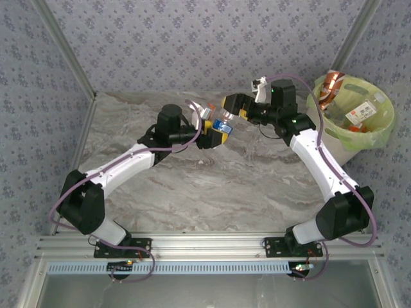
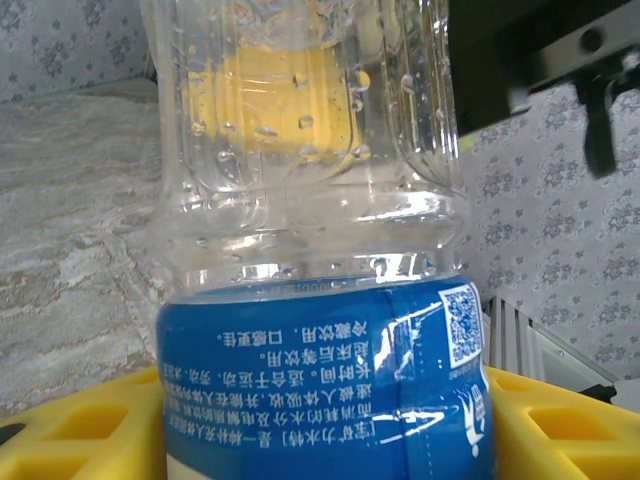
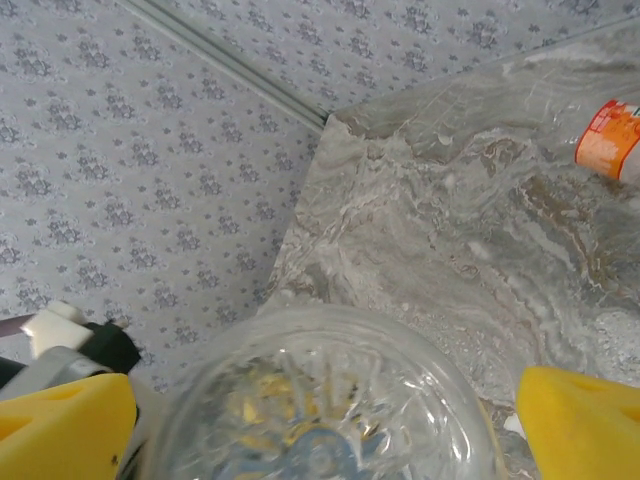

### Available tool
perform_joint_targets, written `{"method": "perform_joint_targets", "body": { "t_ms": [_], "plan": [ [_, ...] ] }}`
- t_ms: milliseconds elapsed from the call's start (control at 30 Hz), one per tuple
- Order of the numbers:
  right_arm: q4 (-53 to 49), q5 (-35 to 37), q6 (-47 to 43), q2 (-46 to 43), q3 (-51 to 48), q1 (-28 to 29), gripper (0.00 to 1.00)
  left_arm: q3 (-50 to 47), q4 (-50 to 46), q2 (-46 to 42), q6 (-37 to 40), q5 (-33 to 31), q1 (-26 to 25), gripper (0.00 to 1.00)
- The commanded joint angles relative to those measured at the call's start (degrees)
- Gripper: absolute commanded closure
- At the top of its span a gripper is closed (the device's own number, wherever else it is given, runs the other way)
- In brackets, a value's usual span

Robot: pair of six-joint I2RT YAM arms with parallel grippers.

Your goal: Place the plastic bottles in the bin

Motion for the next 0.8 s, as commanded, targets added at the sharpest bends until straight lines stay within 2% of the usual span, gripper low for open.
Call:
{"method": "perform_joint_targets", "body": {
  "t_ms": [0, 167, 300, 400, 500, 533, 633, 700, 767],
  "plan": [
    [-0.5, -1.7, -0.5, 0.4, 2.3, 0.6, 0.04, 3.3, 3.4, 0.8, -0.5, -0.4, -0.4, 1.0],
    [-0.7, -1.9, -0.5, 0.5, 2.3, 0.6, 0.29, 4.5, 2.3, 1.5, 0.2, -0.9, -0.9, 1.0],
    [-0.6, -3.2, -0.5, 0.3, 2.6, 0.6, 0.4, 5.7, 0.0, 1.9, 0.9, -1.9, -1.2, 0.94],
    [-0.7, -2.2, -2.7, -0.4, 2.6, 0.5, 0.46, 5.8, -0.3, 1.9, 0.9, -2.3, -1.2, 0.73],
    [-2.1, 0.2, -3.6, -1.6, 2.6, -0.5, 0.48, 5.7, -0.8, 1.6, 0.5, -2.4, -1.1, 0.37],
    [-3.1, 1.8, -4.4, -2.6, 2.8, -1.3, 0.48, 5.5, -0.8, 1.3, 0.2, -2.6, -1.2, 0.28],
    [-6.4, 8.7, -6.8, -7.2, 2.5, -5.3, 0.48, 3.0, 0.6, -1.2, 0.1, -3.7, -1.1, 0.14],
    [-7.0, 12.9, -7.8, -11.2, 1.0, -9.5, 0.47, 0.1, 1.9, -3.5, 0.2, -6.7, -1.1, 0.01],
    [-6.9, 16.9, -7.4, -15.2, -0.3, -15.0, 0.48, -3.0, 2.5, -5.8, 0.8, -10.5, -1.0, 0.0]
  ]
}}
